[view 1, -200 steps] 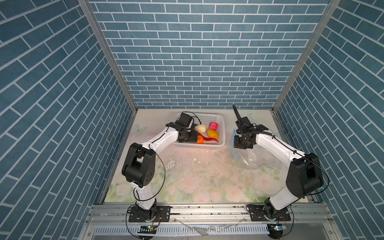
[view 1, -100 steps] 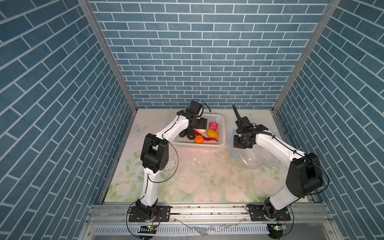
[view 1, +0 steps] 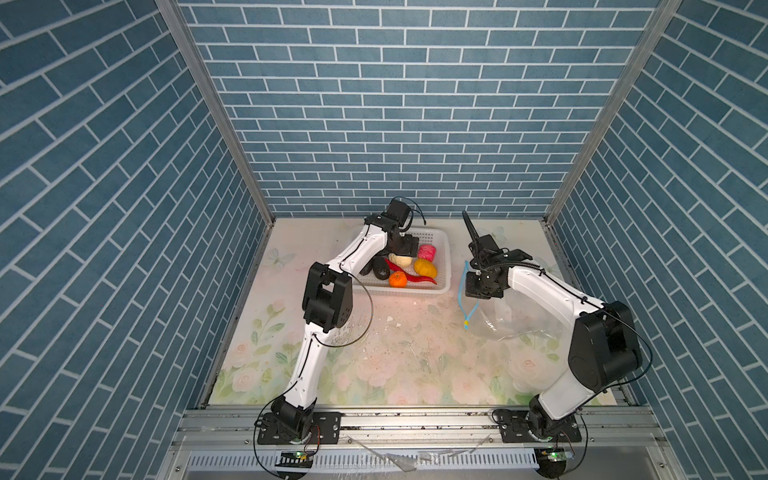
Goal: Place the food in the zip-top bag and seal the zipper
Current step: 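Lower the left gripper into the basket toward the white bun, then close the left gripper on the white bun in the basket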
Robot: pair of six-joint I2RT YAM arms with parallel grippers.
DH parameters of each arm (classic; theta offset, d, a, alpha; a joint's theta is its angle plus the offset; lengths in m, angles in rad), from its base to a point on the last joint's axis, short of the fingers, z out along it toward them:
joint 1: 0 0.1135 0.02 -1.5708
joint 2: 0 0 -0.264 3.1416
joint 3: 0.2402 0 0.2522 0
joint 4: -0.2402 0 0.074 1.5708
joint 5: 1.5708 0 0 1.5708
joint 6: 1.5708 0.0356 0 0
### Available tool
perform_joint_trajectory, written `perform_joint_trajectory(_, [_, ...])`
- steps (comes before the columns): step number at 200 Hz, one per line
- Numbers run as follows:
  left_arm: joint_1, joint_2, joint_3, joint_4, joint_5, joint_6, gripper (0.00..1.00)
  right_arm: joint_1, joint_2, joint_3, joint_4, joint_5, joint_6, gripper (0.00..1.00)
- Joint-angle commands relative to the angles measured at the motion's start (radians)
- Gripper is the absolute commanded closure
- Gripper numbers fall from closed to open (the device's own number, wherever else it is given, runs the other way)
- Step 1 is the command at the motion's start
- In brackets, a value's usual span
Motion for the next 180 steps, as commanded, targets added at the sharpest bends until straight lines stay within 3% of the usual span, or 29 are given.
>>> perform_joint_trajectory(1, [-0.002, 0.032, 0.036, -0.056, -0.014, 0.008, 0.05, 0.004, 0.011, 0.024, -0.007, 0.004, -0.009, 1.0])
perform_joint_trajectory(180, [-0.001, 0.142, 0.094, -0.053, -0.013, 0.012, 0.01, 0.005, 0.028, 0.023, -0.004, -0.005, -0.011, 1.0])
